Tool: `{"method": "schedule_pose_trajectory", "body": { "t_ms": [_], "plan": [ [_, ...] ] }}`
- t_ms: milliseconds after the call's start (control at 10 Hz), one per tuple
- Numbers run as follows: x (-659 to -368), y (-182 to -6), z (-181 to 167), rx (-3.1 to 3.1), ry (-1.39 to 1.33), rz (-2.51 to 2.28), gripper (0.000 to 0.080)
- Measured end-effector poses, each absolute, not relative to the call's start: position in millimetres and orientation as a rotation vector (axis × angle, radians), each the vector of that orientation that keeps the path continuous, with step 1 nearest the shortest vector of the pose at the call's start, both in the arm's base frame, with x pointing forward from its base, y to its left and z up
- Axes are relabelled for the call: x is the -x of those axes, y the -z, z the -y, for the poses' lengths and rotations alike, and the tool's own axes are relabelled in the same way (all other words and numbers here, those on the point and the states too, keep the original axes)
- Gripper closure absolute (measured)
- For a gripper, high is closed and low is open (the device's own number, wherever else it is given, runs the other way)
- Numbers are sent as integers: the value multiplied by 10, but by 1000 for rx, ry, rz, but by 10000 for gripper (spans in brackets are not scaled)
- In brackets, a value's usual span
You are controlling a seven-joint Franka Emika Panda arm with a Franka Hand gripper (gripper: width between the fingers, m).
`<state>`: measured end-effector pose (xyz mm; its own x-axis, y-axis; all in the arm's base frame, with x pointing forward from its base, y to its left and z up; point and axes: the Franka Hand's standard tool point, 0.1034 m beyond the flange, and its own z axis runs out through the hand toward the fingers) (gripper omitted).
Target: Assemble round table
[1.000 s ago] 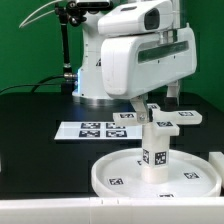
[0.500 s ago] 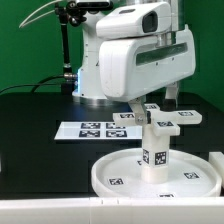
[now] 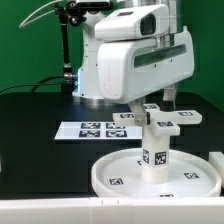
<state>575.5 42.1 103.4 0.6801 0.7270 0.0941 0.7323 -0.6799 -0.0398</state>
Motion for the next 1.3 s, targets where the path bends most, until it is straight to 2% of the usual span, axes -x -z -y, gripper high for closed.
{"method": "schedule_pose_trajectory", "body": {
  "t_ms": [100, 600, 1300],
  "plan": [
    [-5755, -1034, -420, 2811, 108, 1223, 350],
    [-5755, -1033, -417, 2851, 105, 1119, 362],
    [-5761, -1041, -396, 3009, 91, 195, 360]
  ]
}}
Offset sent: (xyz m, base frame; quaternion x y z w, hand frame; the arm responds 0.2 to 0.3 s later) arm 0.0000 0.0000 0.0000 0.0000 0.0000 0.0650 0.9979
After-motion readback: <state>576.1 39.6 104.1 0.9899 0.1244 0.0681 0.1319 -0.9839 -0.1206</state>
